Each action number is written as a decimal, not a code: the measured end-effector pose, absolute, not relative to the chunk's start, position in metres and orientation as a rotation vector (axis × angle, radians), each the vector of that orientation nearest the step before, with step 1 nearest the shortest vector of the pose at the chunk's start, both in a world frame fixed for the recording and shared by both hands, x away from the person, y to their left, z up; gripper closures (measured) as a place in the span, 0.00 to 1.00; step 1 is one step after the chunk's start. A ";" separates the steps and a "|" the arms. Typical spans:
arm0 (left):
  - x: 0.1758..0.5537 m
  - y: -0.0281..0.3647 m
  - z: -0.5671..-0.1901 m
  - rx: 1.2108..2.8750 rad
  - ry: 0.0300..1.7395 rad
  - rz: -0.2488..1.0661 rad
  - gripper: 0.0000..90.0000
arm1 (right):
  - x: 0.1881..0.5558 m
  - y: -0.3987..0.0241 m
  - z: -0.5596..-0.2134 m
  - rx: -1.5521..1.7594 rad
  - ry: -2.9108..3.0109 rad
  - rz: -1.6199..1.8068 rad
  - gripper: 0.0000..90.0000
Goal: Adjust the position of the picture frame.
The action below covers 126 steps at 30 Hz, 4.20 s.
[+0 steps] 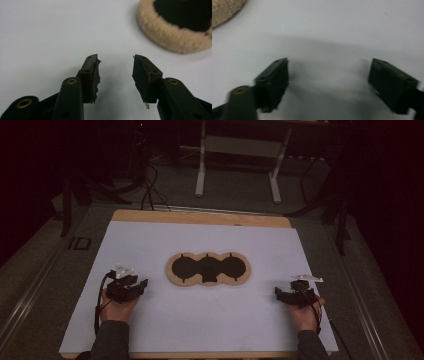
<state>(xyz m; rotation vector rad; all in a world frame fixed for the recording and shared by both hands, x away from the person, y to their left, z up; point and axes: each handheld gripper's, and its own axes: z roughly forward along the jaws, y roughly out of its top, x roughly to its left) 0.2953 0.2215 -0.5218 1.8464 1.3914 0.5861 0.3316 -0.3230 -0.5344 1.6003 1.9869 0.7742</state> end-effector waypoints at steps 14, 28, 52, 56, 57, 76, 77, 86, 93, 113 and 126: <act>0.288 0.222 -0.516 1.852 1.316 0.590 0.70 | 0.322 -0.318 -0.521 1.496 1.984 0.871 0.52; 0.285 0.214 -0.513 1.861 1.268 0.548 0.82 | 0.319 -0.303 -0.510 1.426 1.978 0.958 0.64; 0.290 0.214 -0.514 1.836 1.308 0.522 1.00 | 0.344 -0.277 -0.504 1.390 2.030 1.025 0.97; 0.291 0.213 -0.515 1.842 1.307 0.534 1.00 | 0.350 -0.273 -0.507 1.393 2.036 1.027 0.97; 0.291 0.213 -0.515 1.841 1.309 0.536 1.00 | 0.352 -0.273 -0.507 1.395 2.037 1.025 0.97; 0.294 0.210 -0.515 1.831 1.324 0.535 1.00 | 0.379 -0.258 -0.514 1.490 2.037 1.031 0.97; 0.295 0.210 -0.515 1.828 1.329 0.534 1.00 | 0.380 -0.256 -0.514 1.491 2.038 1.037 0.97; 0.307 0.215 -0.516 1.747 1.393 0.486 0.97 | 0.386 -0.244 -0.517 1.504 2.045 1.038 0.96; 0.330 0.203 -0.511 1.810 1.380 0.531 0.96 | 0.391 -0.235 -0.519 1.519 2.048 1.045 0.96; 0.370 0.164 -0.532 1.950 1.389 0.500 0.97 | 0.402 -0.227 -0.514 1.548 2.045 1.109 0.88; 0.372 0.161 -0.534 1.950 1.406 0.484 0.99 | 0.412 -0.232 -0.519 1.628 2.001 1.069 0.92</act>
